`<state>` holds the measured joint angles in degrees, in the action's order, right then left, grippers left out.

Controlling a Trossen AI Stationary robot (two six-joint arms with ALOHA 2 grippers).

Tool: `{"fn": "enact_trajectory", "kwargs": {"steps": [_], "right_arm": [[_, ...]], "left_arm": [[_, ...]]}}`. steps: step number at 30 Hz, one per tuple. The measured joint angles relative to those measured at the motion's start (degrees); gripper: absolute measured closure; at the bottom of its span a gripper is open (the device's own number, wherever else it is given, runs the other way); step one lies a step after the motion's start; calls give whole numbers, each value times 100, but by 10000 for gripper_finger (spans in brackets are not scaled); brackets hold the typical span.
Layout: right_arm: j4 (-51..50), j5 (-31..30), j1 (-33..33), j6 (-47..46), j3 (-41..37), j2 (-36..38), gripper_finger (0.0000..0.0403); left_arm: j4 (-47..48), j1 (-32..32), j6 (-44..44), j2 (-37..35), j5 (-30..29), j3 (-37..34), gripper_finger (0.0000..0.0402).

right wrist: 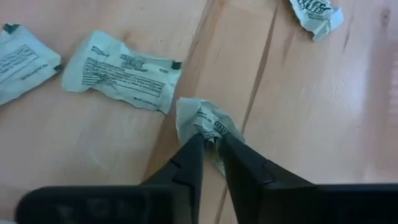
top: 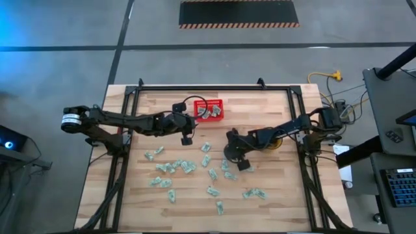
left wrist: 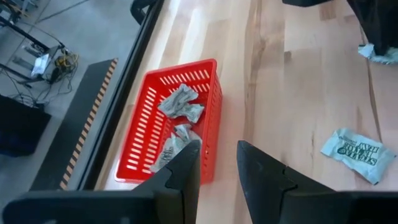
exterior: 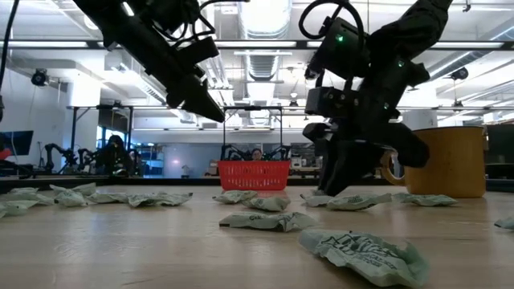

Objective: Pick and place Stevia / Truvia into bins
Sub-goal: Put the white stevia packet into the red bin

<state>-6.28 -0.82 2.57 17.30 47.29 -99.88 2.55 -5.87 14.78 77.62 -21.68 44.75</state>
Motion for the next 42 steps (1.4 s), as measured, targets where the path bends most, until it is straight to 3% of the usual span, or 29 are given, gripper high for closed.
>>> {"fn": "enact_trajectory", "kwargs": {"steps": [6,16,20,26,35,42], "right_arm": [[25,-626,0,274,201,0,391],[175,-2345,-96,942,734,4,394],[640,-2571,-428,1153,923,7,394],[1384,-2461,-1272,1152,975,11,394],[1460,-463,-2404,147,975,11,394],[1443,-181,-2557,-209,975,13,367]], "left_arm": [[22,0,-112,0,-1,0,313],[499,4,-413,-60,-1,13,313],[605,2,-544,-63,1,13,313],[751,2,-546,-63,-1,13,313],[751,0,-544,-63,-1,13,313],[745,0,-544,-63,-1,13,313]]}}
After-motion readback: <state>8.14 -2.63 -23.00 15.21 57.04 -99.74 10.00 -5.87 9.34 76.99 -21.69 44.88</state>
